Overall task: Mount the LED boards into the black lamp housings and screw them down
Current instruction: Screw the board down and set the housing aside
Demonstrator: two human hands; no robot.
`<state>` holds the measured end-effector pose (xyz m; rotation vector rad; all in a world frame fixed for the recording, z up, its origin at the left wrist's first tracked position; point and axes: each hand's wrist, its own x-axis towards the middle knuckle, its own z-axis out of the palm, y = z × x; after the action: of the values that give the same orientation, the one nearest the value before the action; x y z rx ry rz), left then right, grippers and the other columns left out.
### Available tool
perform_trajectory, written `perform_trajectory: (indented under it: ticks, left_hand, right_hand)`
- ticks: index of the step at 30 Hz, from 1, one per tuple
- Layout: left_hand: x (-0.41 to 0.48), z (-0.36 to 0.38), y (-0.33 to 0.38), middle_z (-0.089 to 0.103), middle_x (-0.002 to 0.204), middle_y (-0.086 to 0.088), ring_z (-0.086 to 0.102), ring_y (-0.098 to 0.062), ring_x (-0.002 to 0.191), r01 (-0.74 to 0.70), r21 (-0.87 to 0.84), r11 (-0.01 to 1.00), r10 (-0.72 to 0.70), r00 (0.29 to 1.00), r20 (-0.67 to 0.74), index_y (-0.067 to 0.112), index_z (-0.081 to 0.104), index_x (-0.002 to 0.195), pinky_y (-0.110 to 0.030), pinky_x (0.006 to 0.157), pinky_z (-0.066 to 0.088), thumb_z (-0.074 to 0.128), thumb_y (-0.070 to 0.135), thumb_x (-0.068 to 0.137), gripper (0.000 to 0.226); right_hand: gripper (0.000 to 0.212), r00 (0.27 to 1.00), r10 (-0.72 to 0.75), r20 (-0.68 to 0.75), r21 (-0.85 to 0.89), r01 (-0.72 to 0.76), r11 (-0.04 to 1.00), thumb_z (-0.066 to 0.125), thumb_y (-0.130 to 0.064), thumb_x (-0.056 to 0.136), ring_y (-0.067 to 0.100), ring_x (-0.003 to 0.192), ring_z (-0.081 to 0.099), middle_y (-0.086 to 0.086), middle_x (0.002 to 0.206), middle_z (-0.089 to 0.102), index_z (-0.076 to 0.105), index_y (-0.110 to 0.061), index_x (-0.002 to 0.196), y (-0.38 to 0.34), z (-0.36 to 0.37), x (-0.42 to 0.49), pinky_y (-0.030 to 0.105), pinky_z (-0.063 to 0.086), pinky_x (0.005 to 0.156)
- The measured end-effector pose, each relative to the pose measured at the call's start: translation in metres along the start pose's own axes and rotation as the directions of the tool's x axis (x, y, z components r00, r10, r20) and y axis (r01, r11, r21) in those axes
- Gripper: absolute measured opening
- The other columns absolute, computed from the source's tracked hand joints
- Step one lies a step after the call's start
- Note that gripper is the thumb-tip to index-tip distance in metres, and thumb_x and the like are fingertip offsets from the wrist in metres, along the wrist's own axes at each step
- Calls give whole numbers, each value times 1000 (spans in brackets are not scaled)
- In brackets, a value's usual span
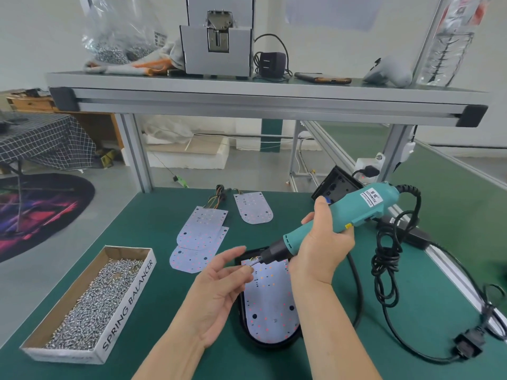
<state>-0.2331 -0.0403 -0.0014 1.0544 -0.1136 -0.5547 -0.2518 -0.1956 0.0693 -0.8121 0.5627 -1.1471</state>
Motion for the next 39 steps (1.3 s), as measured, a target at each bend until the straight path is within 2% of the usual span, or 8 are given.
perform_trajectory:
  ticks: [4,7,10,13,15,17,30,39]
  left_hand:
    - [15,-15,5,49,61,2,38,-14,55,149,459,876,16,942,-336,5,65,87,-25,52,31,81,35,79,35]
    - [25,-5,5,19,56,3,16,-19,55,238,750,617,-26,959,-282,20,27,56,-31,52,11,82,48,72,63]
    - [40,8,0,24,44,10,22,-14,42,261,812,521,-91,964,-252,22,26,55,-25,42,16,87,35,65,63]
    - [50,15,-7,56,48,9,45,-4,35,310,726,614,-181,950,-252,10,56,65,-14,36,28,86,21,69,32]
    - [50,19,-8,75,79,-4,67,-11,60,329,694,641,-221,944,-244,0,69,89,-16,48,36,84,20,71,31]
    - [49,20,-9,77,96,-8,72,-22,84,339,673,657,-235,941,-245,2,73,98,-22,60,40,82,20,72,33]
    - [49,21,-11,79,87,4,74,-11,78,342,619,707,-261,940,-221,10,75,96,-16,53,45,77,9,77,19]
    - [50,17,-18,79,87,-2,75,-23,88,307,573,760,-225,951,-211,7,75,94,-34,86,58,78,5,72,22]
  right_hand:
    - [23,997,-68,36,-14,69,998,73,-29,77,12,52,52,-4,54,58,53,-17,77,4,8,11,23,46,54]
    - [24,986,-137,93,-77,145,987,73,-29,76,12,51,54,-1,58,59,54,-15,74,14,15,14,21,46,52]
    - [24,965,-185,187,-165,217,962,73,-33,77,16,56,54,1,60,58,56,-17,72,27,17,16,26,48,56]
    - [28,933,-227,280,-240,297,924,72,-34,78,20,56,52,1,59,55,53,-16,68,39,16,16,37,49,58]
    - [28,917,-247,312,-253,331,909,72,-36,79,17,54,50,-5,57,54,53,-17,68,45,13,15,34,47,55]
    - [27,903,-274,330,-251,364,897,72,-37,80,13,52,50,-10,55,54,55,-17,70,47,11,15,27,46,54]
    - [40,879,-296,375,-265,408,874,70,-39,78,30,54,50,6,57,53,54,-3,73,49,14,15,44,48,53]
    - [29,862,-261,434,-307,414,857,70,-37,79,15,50,43,-13,53,47,47,-25,65,49,19,11,45,46,52]
